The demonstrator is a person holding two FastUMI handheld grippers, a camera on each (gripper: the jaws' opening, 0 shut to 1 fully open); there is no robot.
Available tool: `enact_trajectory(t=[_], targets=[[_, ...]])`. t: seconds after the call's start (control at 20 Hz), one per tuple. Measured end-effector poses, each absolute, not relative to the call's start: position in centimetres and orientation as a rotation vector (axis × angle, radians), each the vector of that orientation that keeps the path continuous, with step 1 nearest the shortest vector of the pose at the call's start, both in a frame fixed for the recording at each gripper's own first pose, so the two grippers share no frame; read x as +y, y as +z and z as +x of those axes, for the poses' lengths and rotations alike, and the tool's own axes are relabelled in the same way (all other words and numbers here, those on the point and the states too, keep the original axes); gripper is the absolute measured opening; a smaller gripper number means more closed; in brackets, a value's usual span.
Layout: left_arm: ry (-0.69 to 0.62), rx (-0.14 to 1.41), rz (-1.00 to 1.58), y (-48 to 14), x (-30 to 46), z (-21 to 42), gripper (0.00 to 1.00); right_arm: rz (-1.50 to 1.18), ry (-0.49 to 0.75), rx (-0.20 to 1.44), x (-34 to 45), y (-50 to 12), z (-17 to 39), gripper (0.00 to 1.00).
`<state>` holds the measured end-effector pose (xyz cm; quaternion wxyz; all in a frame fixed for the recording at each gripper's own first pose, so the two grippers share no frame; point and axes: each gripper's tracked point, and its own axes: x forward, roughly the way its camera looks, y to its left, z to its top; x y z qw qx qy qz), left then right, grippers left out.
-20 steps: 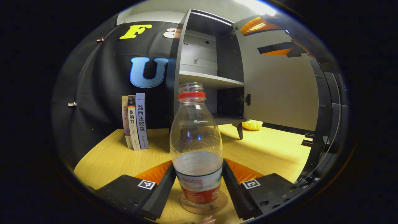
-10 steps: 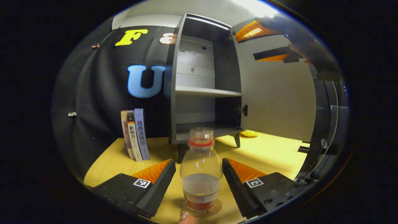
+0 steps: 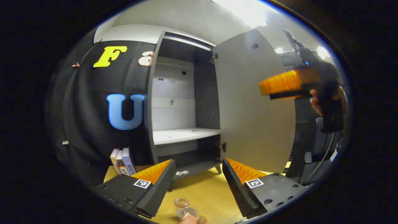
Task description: Open the cabinet door with the right hand, grasp the bottle in the cabinet with the left hand and place it on the coaster, then close the cabinet door with the right hand.
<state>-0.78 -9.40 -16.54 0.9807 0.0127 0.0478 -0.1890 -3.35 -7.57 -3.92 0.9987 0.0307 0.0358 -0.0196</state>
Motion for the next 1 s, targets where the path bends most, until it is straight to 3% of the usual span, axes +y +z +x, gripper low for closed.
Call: enact_trajectory(t=[0.1, 0.3, 0.35, 0.45, 0.6, 0.8, 0.85, 0.9, 1.0], targets=[[-0.466, 0.091, -0.043, -14.6, -12.9, 0.3, 0.94, 0.057, -0.158, 0.057, -11.7, -3.7, -6.2, 0.92], [-0.600, 0.095, -0.139, -13.0, -19.6, 2.1, 0.93, 0.061, -0.356, 0.045, -19.3, -2.6, -10.6, 0.90], [-0.612, 0.098, -0.139, -13.0, -20.8, 2.8, 0.94, 0.060, -0.383, 0.029, -21.0, -2.0, -11.1, 0.98], [-0.632, 0.098, -0.152, -13.5, -23.4, 3.8, 0.95, 0.044, -0.416, 0.015, -24.0, -1.7, -11.2, 0.98], [-0.639, 0.092, -0.146, -13.1, -25.7, 4.6, 0.95, 0.030, -0.387, 0.029, -27.1, -1.8, -9.8, 1.00], [-0.585, 0.081, -0.140, -13.2, -27.0, 5.8, 0.95, 0.055, -0.233, 0.042, -27.2, -1.9, -6.7, 0.97], [-0.568, 0.084, -0.148, -13.4, -26.9, 6.1, 0.95, 0.046, -0.208, 0.055, -27.3, -1.9, -6.3, 0.91], [-0.551, 0.090, -0.153, -13.5, -26.8, 6.3, 0.95, 0.029, -0.177, 0.070, -27.2, -2.2, -5.8, 0.97], [-0.525, 0.104, -0.156, -13.7, -26.5, 6.4, 0.95, 0.040, -0.115, 0.091, -26.2, -2.2, -5.2, 0.97]])
